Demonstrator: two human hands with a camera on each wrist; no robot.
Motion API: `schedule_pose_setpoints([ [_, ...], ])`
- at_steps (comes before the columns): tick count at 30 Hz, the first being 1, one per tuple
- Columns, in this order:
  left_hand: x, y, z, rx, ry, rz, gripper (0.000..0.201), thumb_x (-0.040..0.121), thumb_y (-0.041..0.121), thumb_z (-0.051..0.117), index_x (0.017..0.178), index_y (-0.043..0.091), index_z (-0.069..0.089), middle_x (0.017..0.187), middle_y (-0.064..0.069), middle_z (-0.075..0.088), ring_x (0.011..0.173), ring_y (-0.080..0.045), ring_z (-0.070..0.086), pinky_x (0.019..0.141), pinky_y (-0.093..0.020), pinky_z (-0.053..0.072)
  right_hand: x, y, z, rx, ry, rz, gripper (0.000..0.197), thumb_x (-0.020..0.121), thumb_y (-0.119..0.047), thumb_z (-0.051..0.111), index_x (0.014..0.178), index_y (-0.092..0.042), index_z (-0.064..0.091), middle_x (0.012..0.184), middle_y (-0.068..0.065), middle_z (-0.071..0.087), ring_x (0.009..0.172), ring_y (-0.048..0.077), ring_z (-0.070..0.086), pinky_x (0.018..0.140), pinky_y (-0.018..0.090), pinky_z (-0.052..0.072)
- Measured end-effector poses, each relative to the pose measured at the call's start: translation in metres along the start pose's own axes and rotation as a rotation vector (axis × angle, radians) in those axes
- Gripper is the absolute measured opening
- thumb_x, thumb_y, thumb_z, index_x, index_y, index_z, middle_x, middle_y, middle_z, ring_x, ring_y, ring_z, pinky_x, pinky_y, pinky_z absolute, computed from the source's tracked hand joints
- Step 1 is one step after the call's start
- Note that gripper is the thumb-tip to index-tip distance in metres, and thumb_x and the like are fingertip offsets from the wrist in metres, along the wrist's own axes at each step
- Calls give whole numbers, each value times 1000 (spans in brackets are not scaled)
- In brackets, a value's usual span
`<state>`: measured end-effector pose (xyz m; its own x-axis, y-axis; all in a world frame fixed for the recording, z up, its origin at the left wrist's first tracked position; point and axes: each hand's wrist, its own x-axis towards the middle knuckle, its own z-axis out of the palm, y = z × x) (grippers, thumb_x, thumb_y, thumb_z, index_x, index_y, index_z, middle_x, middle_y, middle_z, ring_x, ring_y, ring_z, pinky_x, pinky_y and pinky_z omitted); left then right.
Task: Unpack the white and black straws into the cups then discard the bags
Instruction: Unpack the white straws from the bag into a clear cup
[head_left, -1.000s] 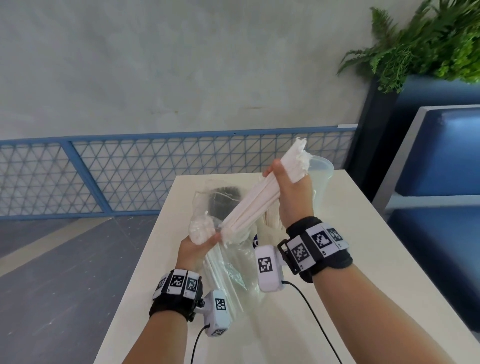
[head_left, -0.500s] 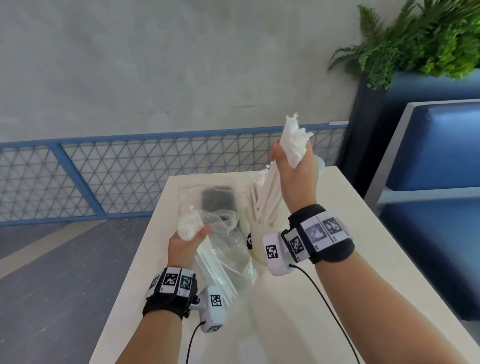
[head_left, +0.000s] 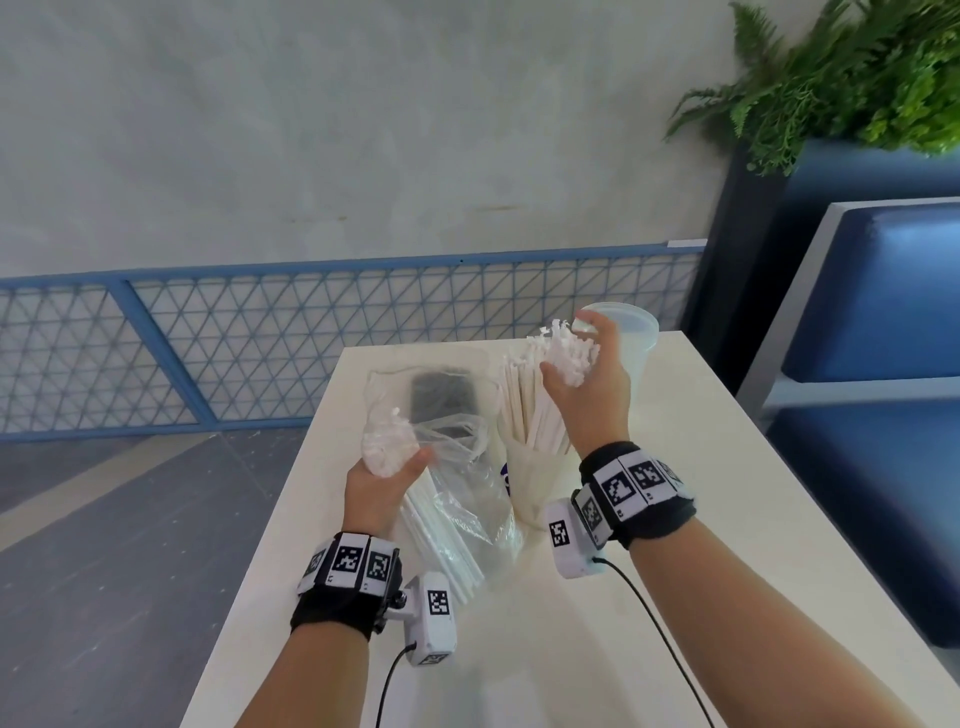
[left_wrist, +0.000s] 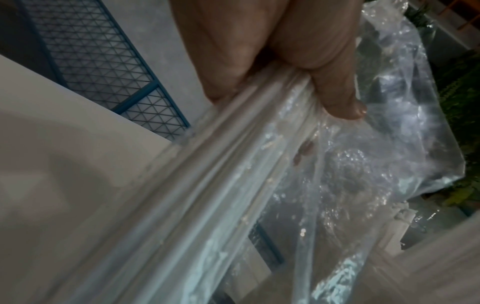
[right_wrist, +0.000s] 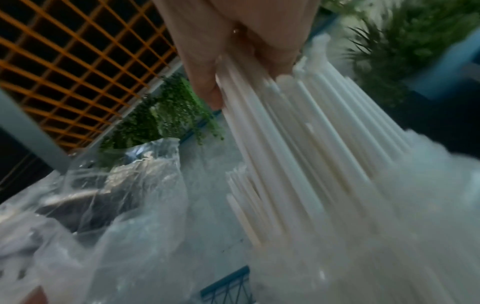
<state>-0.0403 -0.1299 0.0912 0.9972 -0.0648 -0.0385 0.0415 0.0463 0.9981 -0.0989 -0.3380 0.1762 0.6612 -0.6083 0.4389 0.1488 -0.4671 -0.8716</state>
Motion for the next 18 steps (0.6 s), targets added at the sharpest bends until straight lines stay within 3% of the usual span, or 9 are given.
schedule_pose_setpoints([
  [2,0,-1,2,-4,1,-15,33,69,18,79,94,0,66,90,-12,68,87,-24,64,79,-30,51,2,-4,0,-30,-19,-168,55,78,-4,63,121,-33,44,100,-13,54,88,0,51,84,11,41],
  [3,0,-1,2,-6,-1,-24,27,70,16,78,91,4,66,88,-9,68,87,-24,63,80,-32,51,3,-3,1,-93,-56,-235,49,79,-1,59,120,-28,51,102,-7,56,91,3,51,84,11,42],
  [5,0,-1,4,-18,-4,-43,19,71,13,77,85,12,65,86,-7,67,86,-24,63,83,-34,51,6,5,5,-203,-103,-316,32,81,4,54,105,-14,64,100,3,59,92,14,55,85,24,46],
  [6,0,-1,4,-24,-4,-45,17,71,11,77,84,13,65,86,-7,67,86,-24,64,83,-34,51,7,10,7,-228,-107,-323,26,82,7,53,97,-9,67,98,5,59,91,18,57,84,27,47],
  [8,-1,-1,4,-19,-3,-29,20,72,11,76,89,7,67,87,-8,68,85,-23,63,79,-31,52,9,20,7,-263,-104,-293,21,82,8,53,89,-7,66,95,4,57,87,21,58,78,22,44],
  [12,0,-4,3,-20,-15,8,34,72,12,76,100,-4,66,88,-7,67,81,-16,63,62,-11,52,10,28,3,-306,-125,-305,21,80,12,52,86,-4,65,91,9,56,79,24,57,66,15,37],
  [15,0,-6,5,-36,-24,0,31,71,11,78,96,-2,66,87,-7,68,81,-17,64,65,-13,53,5,26,2,-380,-152,-325,23,80,8,53,92,-7,65,97,9,57,87,26,56,77,30,48],
  [17,0,-9,4,-52,-37,-23,28,67,14,80,90,4,67,88,-11,68,86,-25,64,78,-29,54,-4,20,1,-553,-47,-397,25,82,-5,56,106,-12,62,111,7,58,103,26,50,93,39,43],
  [18,0,-10,4,-57,-44,-40,25,66,14,80,86,6,67,88,-13,68,87,-27,64,81,-34,53,-10,13,0,-564,31,-462,26,84,-12,55,110,-13,60,116,6,57,107,23,46,98,35,38],
])
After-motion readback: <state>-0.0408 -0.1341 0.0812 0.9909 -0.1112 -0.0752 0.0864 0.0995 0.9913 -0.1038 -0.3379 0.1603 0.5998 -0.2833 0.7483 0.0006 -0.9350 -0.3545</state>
